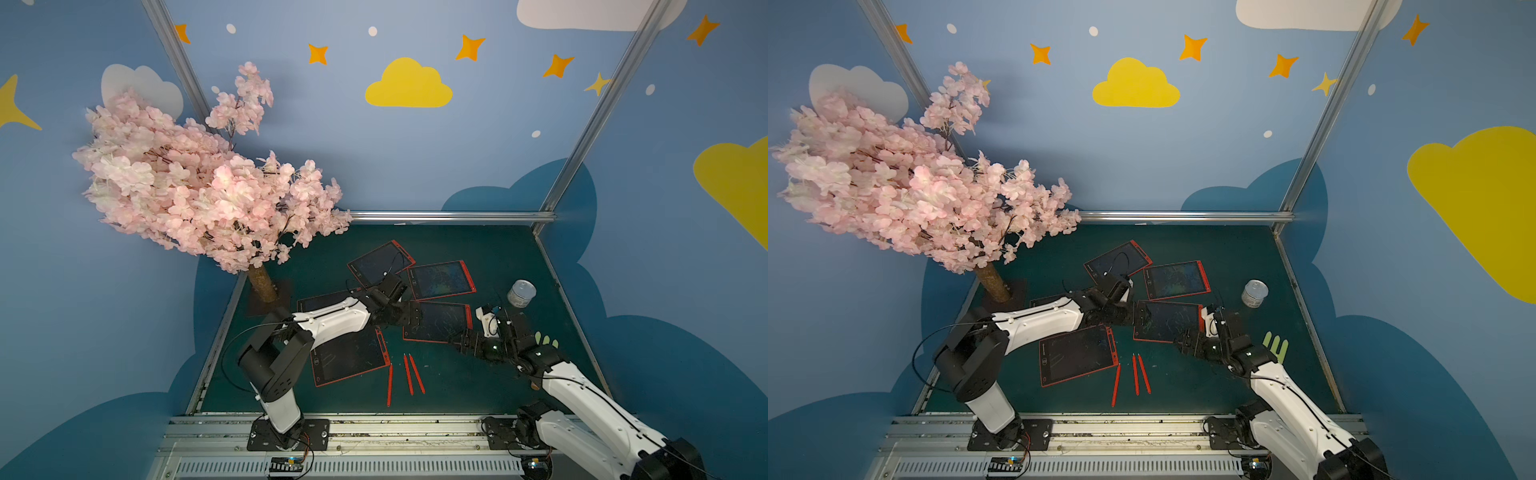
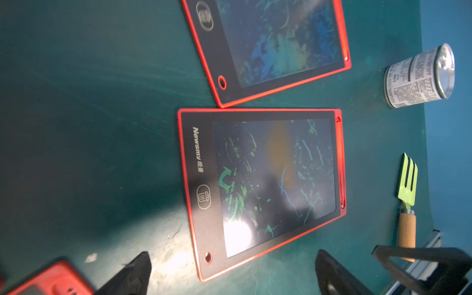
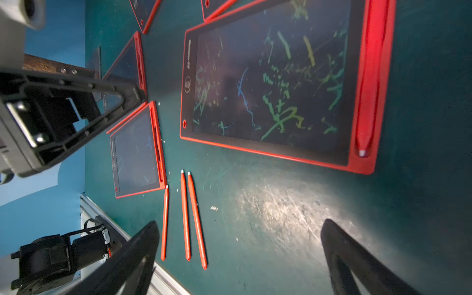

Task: Place the stylus back onto the writing tablet
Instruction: Adjust the writing tablet at the center of the board.

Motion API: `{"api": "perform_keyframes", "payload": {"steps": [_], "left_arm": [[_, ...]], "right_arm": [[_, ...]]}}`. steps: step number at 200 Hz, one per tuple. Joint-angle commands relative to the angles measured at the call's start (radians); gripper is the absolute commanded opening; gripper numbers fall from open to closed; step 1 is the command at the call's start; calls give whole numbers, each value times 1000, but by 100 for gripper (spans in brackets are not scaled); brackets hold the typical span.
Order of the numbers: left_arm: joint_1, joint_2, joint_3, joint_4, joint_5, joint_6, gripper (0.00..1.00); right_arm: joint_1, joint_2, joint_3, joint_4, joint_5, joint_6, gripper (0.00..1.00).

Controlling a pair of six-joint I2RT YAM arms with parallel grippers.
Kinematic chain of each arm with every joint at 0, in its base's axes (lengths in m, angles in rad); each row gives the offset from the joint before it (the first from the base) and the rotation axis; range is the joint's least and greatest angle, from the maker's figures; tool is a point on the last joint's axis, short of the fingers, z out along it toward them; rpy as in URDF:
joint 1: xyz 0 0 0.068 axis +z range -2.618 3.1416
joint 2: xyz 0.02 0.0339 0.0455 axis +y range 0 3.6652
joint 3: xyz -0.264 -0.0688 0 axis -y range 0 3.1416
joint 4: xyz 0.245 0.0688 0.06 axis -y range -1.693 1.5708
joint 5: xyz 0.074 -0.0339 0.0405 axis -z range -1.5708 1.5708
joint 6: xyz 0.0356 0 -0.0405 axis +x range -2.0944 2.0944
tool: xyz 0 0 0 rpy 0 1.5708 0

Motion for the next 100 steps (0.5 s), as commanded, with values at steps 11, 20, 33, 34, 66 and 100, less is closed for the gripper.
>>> {"api": "perform_keyframes", "payload": {"steps": [11, 20, 33, 34, 66, 100], "left_arm": [[1, 30, 6, 76, 50, -60, 99], [2, 42, 7, 78, 51, -71, 99], [2, 63, 11, 81, 54, -86, 99], [2, 65, 12, 81, 54, -87, 99], [2, 122, 38, 74, 67, -128, 99], [1, 160, 61, 91, 87, -154, 99]], "right_arm": [[31, 50, -29, 97, -30, 59, 98], [35, 76, -33, 125, -52, 63, 98], [43, 123, -23, 129, -62, 66, 98], [43, 127, -23, 129, -64, 66, 98], [49, 225, 18, 105, -79, 45, 98], [50, 280, 30, 118, -36, 63, 98]]}}
